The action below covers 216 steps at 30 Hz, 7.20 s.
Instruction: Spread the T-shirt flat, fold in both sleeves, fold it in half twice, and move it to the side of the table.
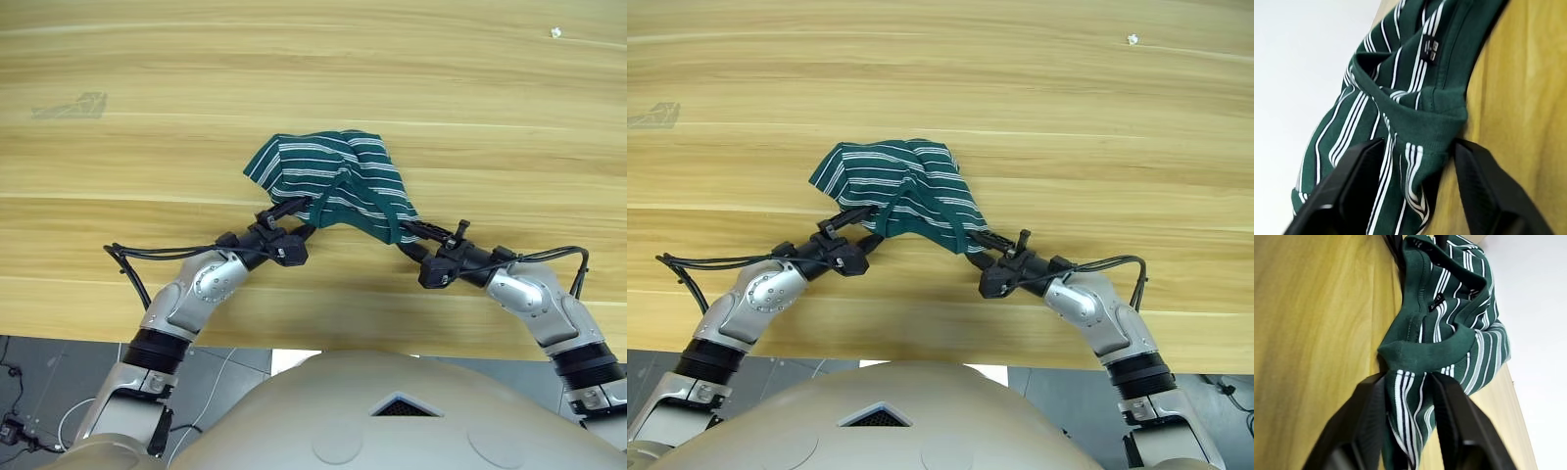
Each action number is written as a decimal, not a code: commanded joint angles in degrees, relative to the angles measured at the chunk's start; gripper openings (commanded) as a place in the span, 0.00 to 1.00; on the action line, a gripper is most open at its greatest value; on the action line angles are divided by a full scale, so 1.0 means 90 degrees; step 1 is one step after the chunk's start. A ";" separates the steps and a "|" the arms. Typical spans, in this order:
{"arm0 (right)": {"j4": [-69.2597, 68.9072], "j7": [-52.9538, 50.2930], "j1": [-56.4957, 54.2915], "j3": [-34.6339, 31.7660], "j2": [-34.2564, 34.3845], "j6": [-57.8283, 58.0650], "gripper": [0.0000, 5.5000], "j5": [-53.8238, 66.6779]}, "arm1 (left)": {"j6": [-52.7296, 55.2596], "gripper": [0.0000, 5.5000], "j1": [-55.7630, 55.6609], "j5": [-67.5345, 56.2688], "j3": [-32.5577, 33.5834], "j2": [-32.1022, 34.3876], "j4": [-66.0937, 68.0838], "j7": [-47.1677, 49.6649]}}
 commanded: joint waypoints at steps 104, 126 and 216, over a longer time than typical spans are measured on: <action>-0.3211 0.3906 0.0522 -0.0187 -0.3147 0.3530 0.17 0.4247 | 0.1347 0.47 0.3517 -0.1349 0.2144 0.3157 -0.5327 -0.3511; 0.3134 0.0460 -0.4920 0.0567 0.0526 0.2042 0.17 0.1015 | 0.0947 0.98 -0.5709 0.1832 -0.0797 -0.0044 0.4280 0.0507; 0.4373 0.2481 -0.4214 0.1654 0.0329 0.0972 0.17 0.0391 | 0.0133 0.98 -0.4879 0.1372 -0.1545 -0.0349 0.5241 0.2794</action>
